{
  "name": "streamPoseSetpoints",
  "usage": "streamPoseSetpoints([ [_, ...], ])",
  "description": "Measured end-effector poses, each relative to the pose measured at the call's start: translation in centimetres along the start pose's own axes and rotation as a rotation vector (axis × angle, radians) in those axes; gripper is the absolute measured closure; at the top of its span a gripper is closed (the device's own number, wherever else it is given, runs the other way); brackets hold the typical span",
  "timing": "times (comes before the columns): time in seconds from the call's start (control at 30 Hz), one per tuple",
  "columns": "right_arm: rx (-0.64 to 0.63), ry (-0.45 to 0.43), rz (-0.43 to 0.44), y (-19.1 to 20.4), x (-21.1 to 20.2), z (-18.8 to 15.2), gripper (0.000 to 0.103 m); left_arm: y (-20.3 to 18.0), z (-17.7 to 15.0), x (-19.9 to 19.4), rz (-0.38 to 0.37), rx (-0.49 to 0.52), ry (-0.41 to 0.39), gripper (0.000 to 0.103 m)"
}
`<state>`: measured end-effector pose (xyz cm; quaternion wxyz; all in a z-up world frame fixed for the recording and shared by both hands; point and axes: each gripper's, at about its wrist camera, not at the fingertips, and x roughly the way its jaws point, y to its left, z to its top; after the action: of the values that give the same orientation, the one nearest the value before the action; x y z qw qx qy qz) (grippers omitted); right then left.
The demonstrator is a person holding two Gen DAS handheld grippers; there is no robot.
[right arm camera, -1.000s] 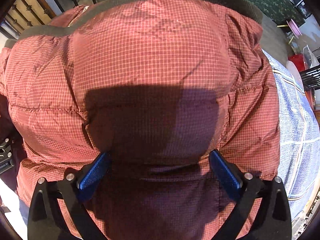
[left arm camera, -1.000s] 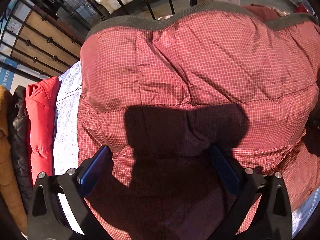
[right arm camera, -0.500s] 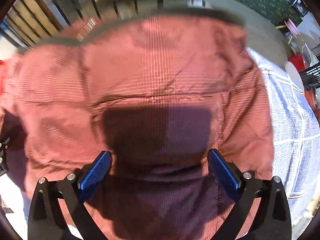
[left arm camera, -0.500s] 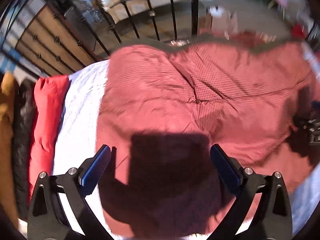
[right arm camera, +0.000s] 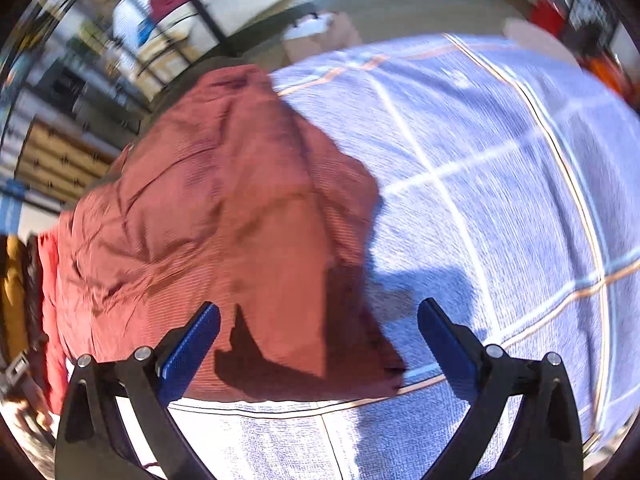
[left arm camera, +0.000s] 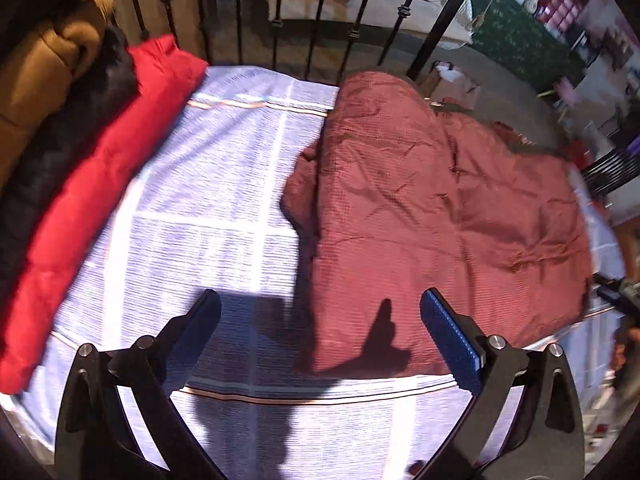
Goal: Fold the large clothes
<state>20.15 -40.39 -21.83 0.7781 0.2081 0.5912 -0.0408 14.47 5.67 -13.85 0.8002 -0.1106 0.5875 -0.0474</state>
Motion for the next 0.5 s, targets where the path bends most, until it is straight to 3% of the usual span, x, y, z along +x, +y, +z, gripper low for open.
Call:
streamPoseSetpoints([
  [0.1, 0.047, 0.030, 0.108, -0.9, 0.3, 0.1, 0.005, 0.4, 1.1, 1.5, -0.138, -0.050, 0.047, 0.005],
  [0.17, 0.023, 0.075, 0.163, -0.4, 1.5, 1.3, 0.005, 0.3, 2.1, 2.7, -0.133, -0.027, 0.063, 0.005],
  [0.3, -0.063, 0.090, 0.140, 0.9, 2.7, 3.4, 0.005, 1.1, 4.3, 5.9, -0.163, -0.041, 0.141, 0.005],
  [0.5, 0.020, 0.189, 0.247, -0.3, 6.7, 6.6, 0.005, 1.5, 6.0, 10.3, -0.206, -0.057, 0.247, 0.005],
])
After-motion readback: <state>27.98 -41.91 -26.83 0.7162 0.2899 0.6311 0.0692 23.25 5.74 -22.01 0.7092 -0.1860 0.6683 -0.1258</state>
